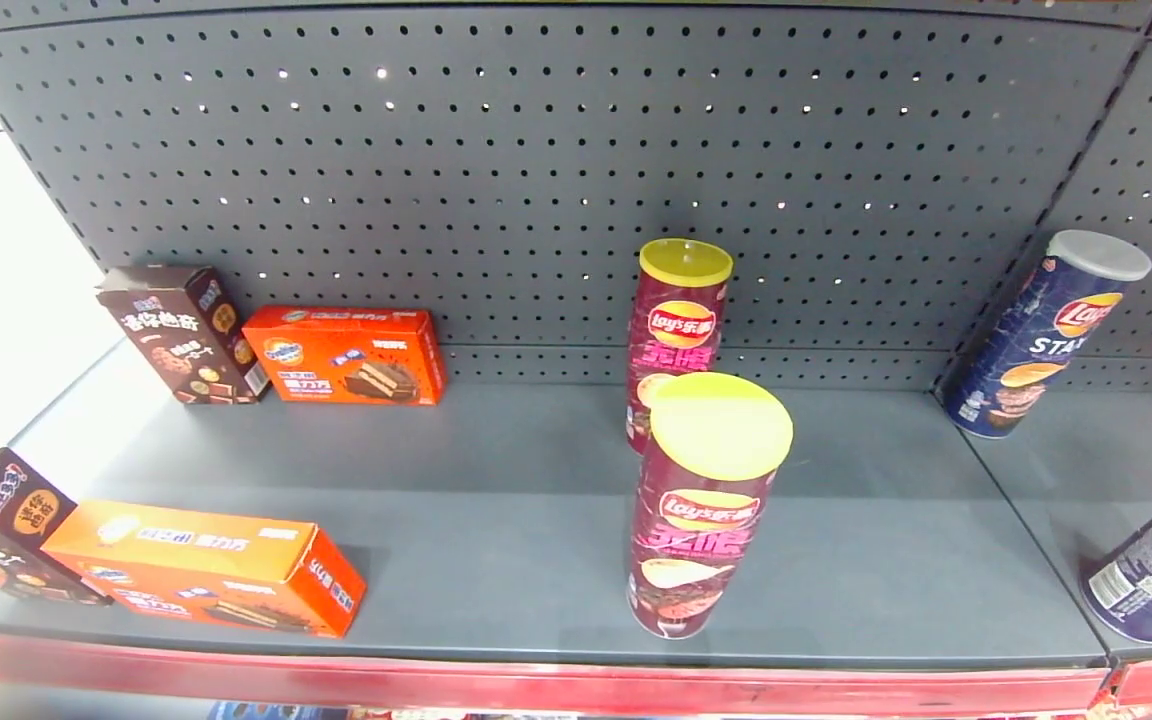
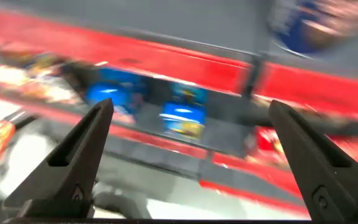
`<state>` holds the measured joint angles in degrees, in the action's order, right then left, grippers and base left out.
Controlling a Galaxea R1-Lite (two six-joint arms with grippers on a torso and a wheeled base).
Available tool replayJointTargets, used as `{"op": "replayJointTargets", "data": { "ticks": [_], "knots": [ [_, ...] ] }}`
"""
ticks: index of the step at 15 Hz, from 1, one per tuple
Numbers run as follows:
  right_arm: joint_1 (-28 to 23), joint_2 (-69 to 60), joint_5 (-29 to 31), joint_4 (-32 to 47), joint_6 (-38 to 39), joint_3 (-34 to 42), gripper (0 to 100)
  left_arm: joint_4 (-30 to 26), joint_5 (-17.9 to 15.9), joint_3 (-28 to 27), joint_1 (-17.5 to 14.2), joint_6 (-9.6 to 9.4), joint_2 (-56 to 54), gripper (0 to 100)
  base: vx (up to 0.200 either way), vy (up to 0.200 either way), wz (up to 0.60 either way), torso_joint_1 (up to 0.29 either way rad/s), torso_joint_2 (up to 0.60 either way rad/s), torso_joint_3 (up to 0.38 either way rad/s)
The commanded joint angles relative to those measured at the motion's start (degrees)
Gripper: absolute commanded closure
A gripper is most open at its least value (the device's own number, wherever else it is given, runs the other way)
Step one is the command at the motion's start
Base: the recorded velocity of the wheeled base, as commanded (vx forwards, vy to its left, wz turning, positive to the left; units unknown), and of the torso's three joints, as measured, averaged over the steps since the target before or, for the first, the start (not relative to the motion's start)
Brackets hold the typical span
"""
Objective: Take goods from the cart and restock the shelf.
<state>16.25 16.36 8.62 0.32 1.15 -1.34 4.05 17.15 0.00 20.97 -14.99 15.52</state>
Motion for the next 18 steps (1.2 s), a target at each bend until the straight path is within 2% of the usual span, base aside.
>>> {"op": "replayJointTargets", "data": {
  "ticks": [1, 2, 4, 5, 6, 7, 10, 12, 16, 18],
  "knots": [
    [-10.1, -2.65, -0.09, 0.03, 0.52, -0.07, 0, 0.08, -0.19, 0.0, -7.26, -0.03, -0.31, 0, 0.0, 0.0, 0.0, 0.0, 0.0, 0.0],
    [-11.94, -9.59, -0.62, 0.03, 0.88, -0.07, 0, 0.0, -0.19, 0.0, -9.98, 0.05, -4.0, 0, 0.0, 0.0, 0.0, 0.0, 0.0, 0.0],
    [-12.03, -10.91, 2.28, -4.45, 2.9, 1.34, 0, 0.0, -0.1, 0.0, -11.21, 0.4, -7.87, 0, 0.0, 0.0, 0.0, 0.0, 0.0, 0.0],
    [-12.03, -10.91, 2.72, -3.74, 2.55, 1.34, 0, 0.0, -0.1, 0.0, -11.65, 0.49, -9.45, 0, 0.0, 0.0, 0.0, 0.0, 0.0, 0.0],
    [-12.03, -10.91, -5.28, -1.99, 1.05, 1.34, 0, 0.0, -0.1, 0.0, -11.74, 0.4, -9.54, 0, 0.0, 0.0, 0.0, 0.0, 0.0, 0.0],
    [-11.94, -10.82, -10.46, 0.65, -3.08, 1.25, 0, 0.0, -0.1, 0.0, -11.74, 0.4, -9.54, 0, 0.0, 0.0, 0.0, 0.0, 0.0, 0.0],
    [-12.56, -10.82, -10.2, 0.3, -1.32, 1.17, 0, 0.0, 0.16, 0.0, -11.92, 0.4, -9.54, 0, 0.0, 0.0, 0.0, 0.0, 0.0, 0.0],
    [-17.83, -8.71, -9.76, 0.21, -1.06, 1.25, 0, 0.0, 0.16, 0.0, -13.76, 0.32, -9.54, 0, 0.0, 0.0, 0.0, 0.0, 0.0, 0.0],
    [-16.25, -15.92, -9.67, -0.05, -0.71, 1.25, 0, 0.0, -0.37, 0.0, -13.67, 0.14, -9.54, 0, 0.0, 0.0, 0.0, 0.0, 0.0, 0.0],
    [-16.25, -15.92, -9.67, -0.05, -1.15, 1.25, 0, -0.09, -3.35, 0.0, -11.3, 0.84, -9.1, 0, 0.0, 0.0, 0.0, 0.0, 0.0, 0.0]
  ]
}}
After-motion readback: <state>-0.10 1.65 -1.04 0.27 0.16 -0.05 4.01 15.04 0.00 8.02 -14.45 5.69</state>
